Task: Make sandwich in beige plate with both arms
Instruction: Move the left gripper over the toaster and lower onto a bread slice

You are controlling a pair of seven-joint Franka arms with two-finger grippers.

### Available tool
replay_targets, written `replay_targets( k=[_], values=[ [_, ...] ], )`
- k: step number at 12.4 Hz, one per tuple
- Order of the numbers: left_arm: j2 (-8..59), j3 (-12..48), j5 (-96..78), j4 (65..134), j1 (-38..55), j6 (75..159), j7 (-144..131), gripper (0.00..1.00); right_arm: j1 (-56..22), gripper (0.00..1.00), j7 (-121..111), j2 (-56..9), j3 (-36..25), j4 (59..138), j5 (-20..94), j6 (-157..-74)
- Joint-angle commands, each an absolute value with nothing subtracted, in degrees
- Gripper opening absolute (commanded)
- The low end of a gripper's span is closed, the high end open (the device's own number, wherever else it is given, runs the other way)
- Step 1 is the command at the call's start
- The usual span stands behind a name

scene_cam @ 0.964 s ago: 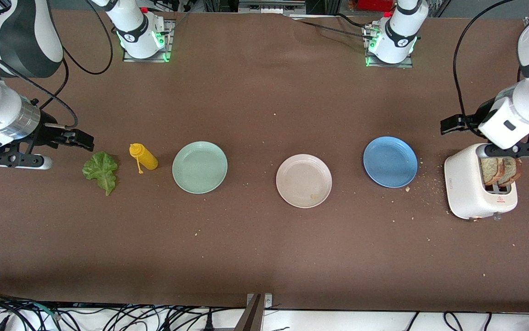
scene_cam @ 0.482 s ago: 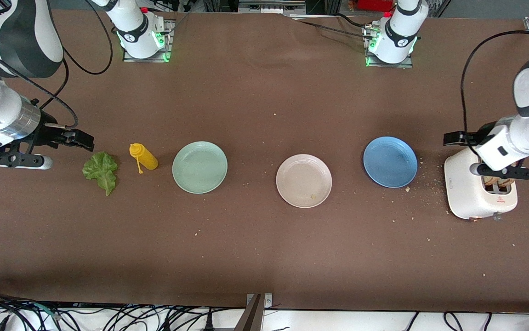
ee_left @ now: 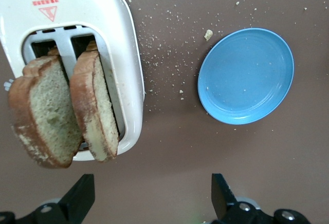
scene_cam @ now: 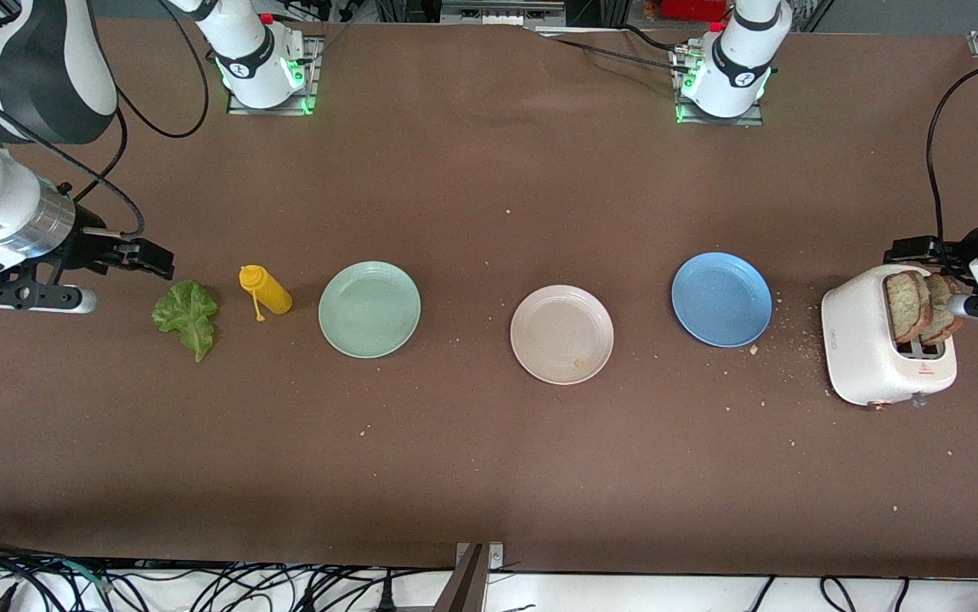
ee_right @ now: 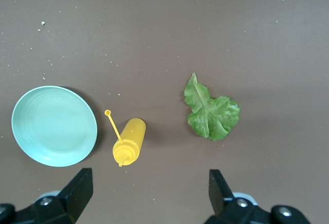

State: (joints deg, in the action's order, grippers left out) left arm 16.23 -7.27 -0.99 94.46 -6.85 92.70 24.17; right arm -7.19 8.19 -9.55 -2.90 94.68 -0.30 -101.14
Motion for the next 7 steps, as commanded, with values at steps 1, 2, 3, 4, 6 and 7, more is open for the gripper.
replay_targets(
  k=[1, 2, 3, 4, 6, 7],
  values=[
    [17.9, -7.1, -3.0, 93.4, -8.8, 93.3, 26.1, 1.0, -7.5, 1.0, 8.5, -9.7, -2.7, 94.3, -1.0, -100.5],
    [18.5, -7.1, -4.8, 93.4, -10.4, 94.4, 26.1, 1.0, -7.6, 1.0, 8.6, -9.7, -2.6, 94.3, -1.0, -100.5],
    [19.1, -7.1, -6.8, 93.4, -11.9, 95.2, 26.1, 1.0, -7.6, 1.0, 8.6, -9.7, -2.6, 94.3, -1.0, -100.5],
    [19.7, -7.1, -7.6, 93.3, -12.3, 95.9, 26.1, 1.0, -7.6, 1.0, 8.6, -9.7, -2.6, 94.3, -1.0, -100.5],
    [20.4, -7.1, -7.6, 93.2, -12.3, 96.9, 25.7, 1.0, -7.4, 1.0, 8.7, -9.9, -2.7, 94.3, -0.9, -100.5],
    [20.9, -7.1, -7.7, 93.2, -12.3, 97.0, 25.3, 1.0, -7.2, 1.0, 8.8, -10.0, -2.7, 94.3, -0.9, -100.5]
  ],
)
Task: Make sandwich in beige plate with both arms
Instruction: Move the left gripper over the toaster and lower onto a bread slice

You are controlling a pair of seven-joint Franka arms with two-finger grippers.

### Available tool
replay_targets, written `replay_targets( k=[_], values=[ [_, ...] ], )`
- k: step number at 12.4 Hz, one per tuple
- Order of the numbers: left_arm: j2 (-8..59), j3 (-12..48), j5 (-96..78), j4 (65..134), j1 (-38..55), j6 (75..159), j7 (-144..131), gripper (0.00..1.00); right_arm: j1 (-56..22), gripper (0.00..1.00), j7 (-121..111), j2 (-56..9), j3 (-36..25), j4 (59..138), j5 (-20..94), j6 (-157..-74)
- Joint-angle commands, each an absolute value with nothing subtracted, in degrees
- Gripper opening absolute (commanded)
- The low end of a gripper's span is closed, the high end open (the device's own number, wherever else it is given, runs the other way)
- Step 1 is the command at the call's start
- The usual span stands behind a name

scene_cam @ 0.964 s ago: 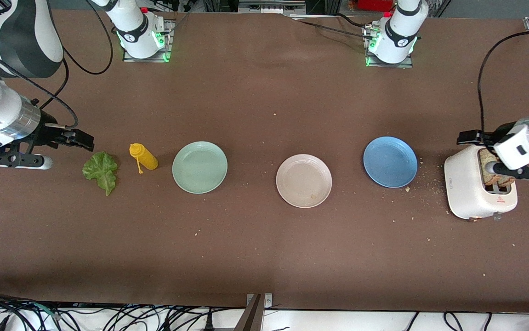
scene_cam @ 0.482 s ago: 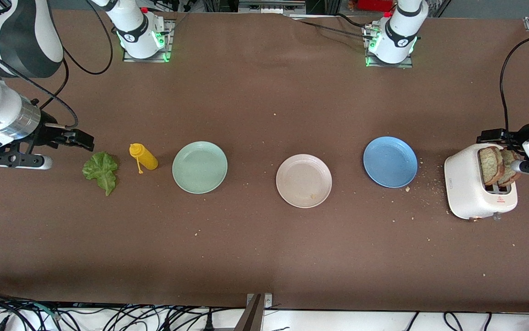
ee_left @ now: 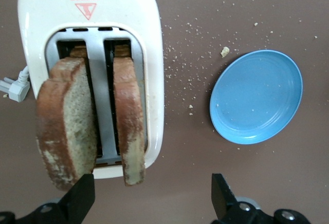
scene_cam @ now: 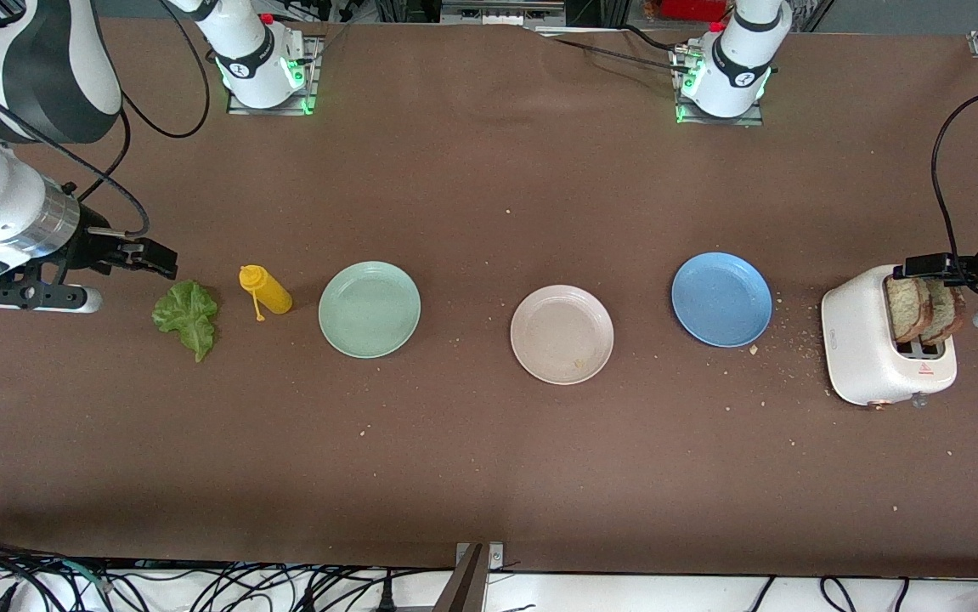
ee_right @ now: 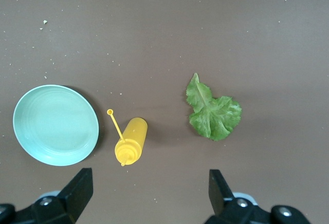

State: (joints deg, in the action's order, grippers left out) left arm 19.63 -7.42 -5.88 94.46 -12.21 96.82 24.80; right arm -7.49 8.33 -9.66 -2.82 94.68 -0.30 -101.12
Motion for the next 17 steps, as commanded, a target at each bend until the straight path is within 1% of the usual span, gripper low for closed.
replay_targets(
  k=[1, 4, 5, 6, 7, 9, 11, 12, 13, 17],
  values=[
    [21.1, -7.1, -7.7, 93.1, -12.3, 97.1, 25.2, 1.0, -7.0, 1.0, 8.7, -10.0, -2.8, 94.3, -0.9, -100.5],
    [22.1, -7.1, -8.3, 93.1, -12.2, 99.4, 25.0, 1.0, -6.7, 1.0, 8.6, -10.2, -2.9, 94.5, -1.1, -99.6],
    [22.3, -7.1, -8.3, 93.1, -12.2, 99.6, 25.2, 0.98, -6.7, 1.0, 9.0, -10.7, -2.9, 94.4, -1.1, -99.6],
    [22.3, -7.1, -8.3, 93.2, -12.3, 99.9, 25.2, 0.91, -6.5, 1.0, 9.1, -10.7, -2.9, 94.2, -1.1, -99.7],
    [22.3, -7.2, -8.3, 93.2, -12.3, 100.0, 25.2, 0.81, -6.5, 1.0, 9.1, -10.5, -3.2, 94.0, -1.1, -99.8],
    [22.5, -7.2, -8.2, 93.3, -12.3, 100.5, 25.1, 0.54, -6.5, 1.0, 9.2, -10.4, -3.5, 93.3, -1.2, -99.6],
    [22.9, -7.2, -8.0, 93.3, -12.3, 100.7, 25.0, 0.19, -6.5, 1.0, 9.1, -9.9, -4.7, 93.2, -1.2, -99.1],
    [22.9, -7.3, -7.7, 93.4, -12.4, 100.8, 25.0, 0.05, -6.5, 1.0, 9.2, -9.8, -4.7, 93.2, -1.2, -98.6],
    [22.9, -7.2, -7.6, 93.4, -12.5, 101.1, 25.0, 0.0, -6.5, 1.0, 9.2, -9.8, -4.8, 93.2, -1.2, -98.6],
    [22.9, -7.2, -7.5, 93.3, -13.4, 101.0, 26.1, 0.0, -6.5, 1.0, 9.4, -10.4, -5.0, 92.6, -1.1, -99.4]
  ],
)
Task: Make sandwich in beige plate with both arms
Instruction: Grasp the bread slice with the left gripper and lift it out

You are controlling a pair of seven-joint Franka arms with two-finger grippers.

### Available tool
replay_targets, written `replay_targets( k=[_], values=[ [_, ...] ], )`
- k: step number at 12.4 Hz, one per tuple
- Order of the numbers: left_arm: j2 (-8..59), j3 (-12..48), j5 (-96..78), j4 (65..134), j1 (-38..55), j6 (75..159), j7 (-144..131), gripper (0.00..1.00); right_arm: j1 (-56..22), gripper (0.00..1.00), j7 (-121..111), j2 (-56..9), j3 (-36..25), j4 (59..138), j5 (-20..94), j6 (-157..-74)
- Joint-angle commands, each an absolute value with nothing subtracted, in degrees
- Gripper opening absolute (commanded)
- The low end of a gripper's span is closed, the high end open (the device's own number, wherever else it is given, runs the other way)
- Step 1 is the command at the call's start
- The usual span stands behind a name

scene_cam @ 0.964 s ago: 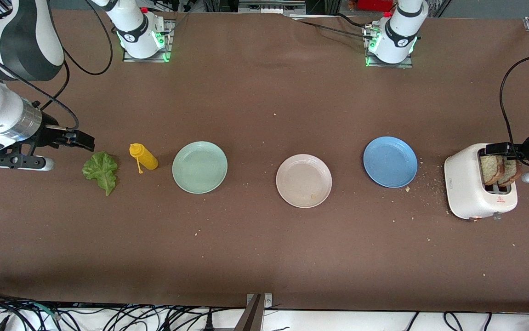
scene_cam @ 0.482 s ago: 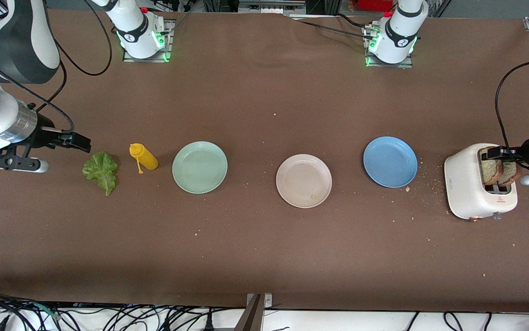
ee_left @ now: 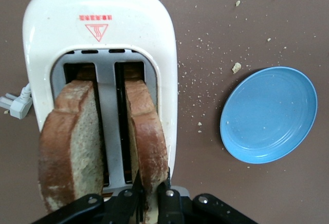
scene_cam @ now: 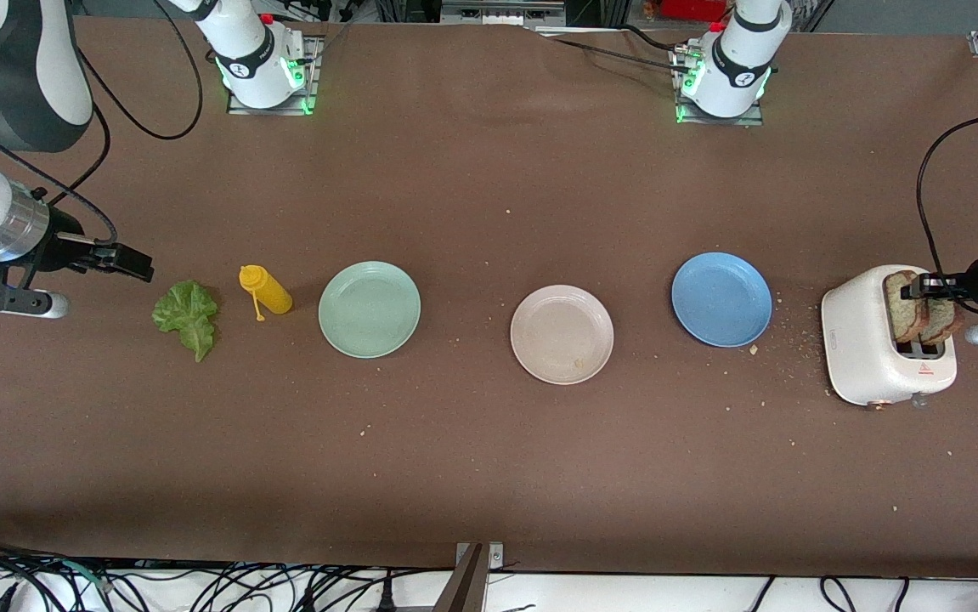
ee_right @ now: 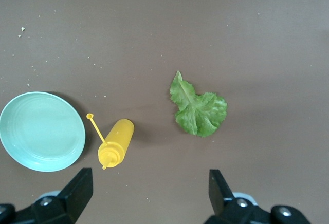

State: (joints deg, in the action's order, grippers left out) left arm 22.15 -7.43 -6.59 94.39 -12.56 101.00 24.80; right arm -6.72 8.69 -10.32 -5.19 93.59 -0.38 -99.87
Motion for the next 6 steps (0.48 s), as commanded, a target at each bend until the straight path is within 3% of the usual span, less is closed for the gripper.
replay_targets(
  k=[1, 3, 6],
  values=[
    [22.8, -7.2, -7.4, 93.2, -13.4, 100.7, 26.1, 0.0, -6.4, 1.0, 9.8, -10.4, -5.3, 92.5, -1.1, -99.4],
    [22.2, -7.1, -7.3, 92.1, -13.0, 100.1, 26.4, 0.0, -6.5, 1.0, 9.8, -10.1, -5.5, 91.9, -1.1, -99.3],
    [22.1, -6.9, -5.6, 82.6, -12.4, 88.6, 26.5, 0.0, -6.5, 1.0, 11.2, -10.2, -5.6, 91.6, -1.1, -98.5]
  ],
)
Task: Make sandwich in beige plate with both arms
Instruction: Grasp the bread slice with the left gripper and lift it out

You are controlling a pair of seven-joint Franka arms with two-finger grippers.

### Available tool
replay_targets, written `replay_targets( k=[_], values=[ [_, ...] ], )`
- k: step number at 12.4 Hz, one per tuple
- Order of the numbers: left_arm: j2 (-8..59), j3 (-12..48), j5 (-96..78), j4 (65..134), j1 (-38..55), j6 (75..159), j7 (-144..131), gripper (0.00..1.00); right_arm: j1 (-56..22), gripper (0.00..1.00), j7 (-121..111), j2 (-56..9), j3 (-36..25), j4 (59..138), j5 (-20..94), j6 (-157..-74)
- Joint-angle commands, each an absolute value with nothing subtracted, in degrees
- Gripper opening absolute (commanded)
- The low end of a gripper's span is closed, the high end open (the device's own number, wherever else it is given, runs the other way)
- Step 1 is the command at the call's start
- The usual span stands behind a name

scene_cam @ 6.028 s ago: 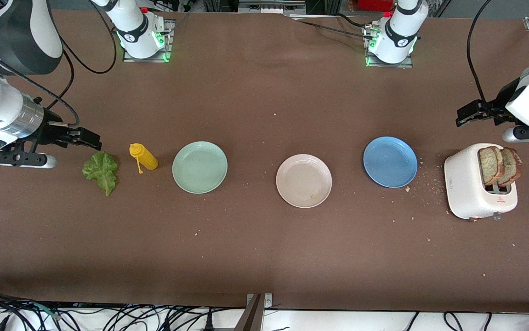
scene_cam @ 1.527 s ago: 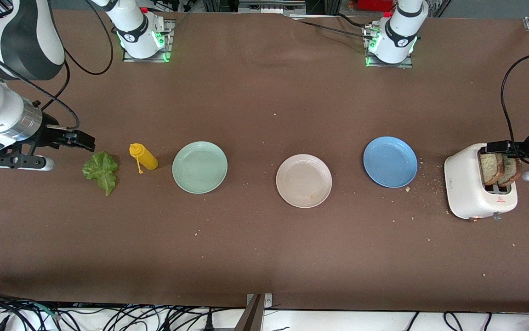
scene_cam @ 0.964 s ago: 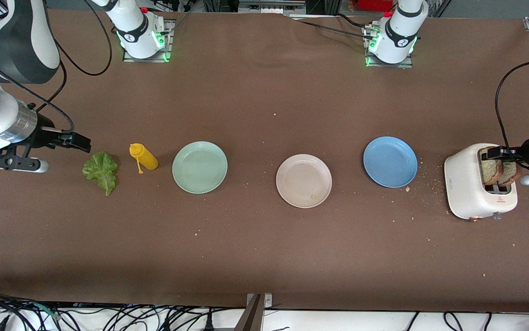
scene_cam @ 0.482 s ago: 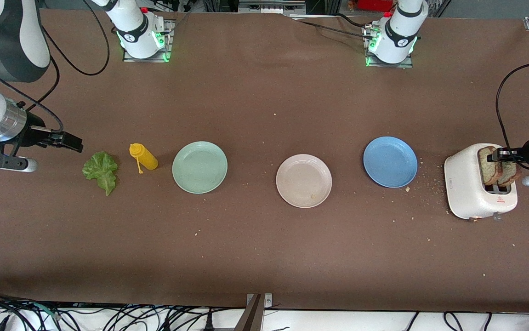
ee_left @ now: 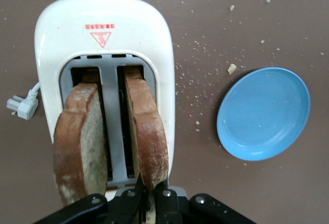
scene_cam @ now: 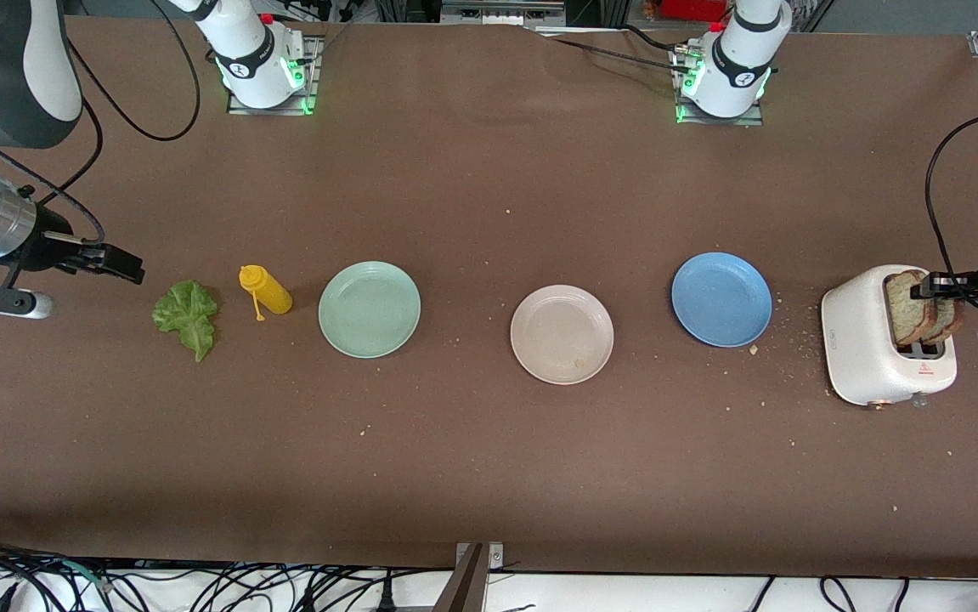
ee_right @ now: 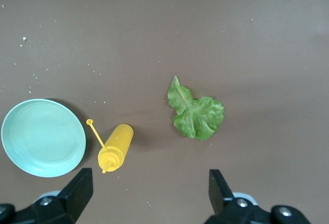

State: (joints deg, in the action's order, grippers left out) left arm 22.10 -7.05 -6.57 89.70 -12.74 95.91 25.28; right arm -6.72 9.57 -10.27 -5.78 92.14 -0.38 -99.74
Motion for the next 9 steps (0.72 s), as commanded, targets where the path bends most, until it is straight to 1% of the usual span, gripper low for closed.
replay_targets(
  k=[1, 2, 3, 6, 8, 9],
  values=[
    [22.3, -6.9, -5.7, 78.9, -12.3, 84.7, 26.5, 0.0, -6.5, 1.0, 11.2, -10.2, -6.0, 91.5, -0.9, -97.2],
    [22.5, -6.7, -6.0, 76.1, -11.4, 81.8, 26.5, 0.0, -6.6, 1.0, 11.6, -9.7, -6.0, 91.2, -1.0, -95.2],
    [22.5, -6.7, -5.9, 74.7, -9.9, 79.8, 26.5, 0.0, -6.6, 1.0, 12.1, -9.3, -6.4, 90.7, -1.0, -94.8],
    [22.1, -6.6, -10.4, 74.1, -4.9, 78.7, 25.0, 0.0, -6.6, 1.0, 12.0, -8.2, -8.4, 87.7, -0.9, -94.8],
    [22.7, -6.6, -19.8, 74.1, -4.3, 78.8, 22.4, 0.0, -6.8, 1.0, 11.9, -9.4, -8.3, 87.5, -1.1, -98.2],
    [24.0, -6.7, -24.1, 74.2, -3.0, 78.8, 22.1, 0.0, -6.9, 1.0, 12.0, -11.8, -8.2, 87.4, -1.0, -103.7]
  ],
)
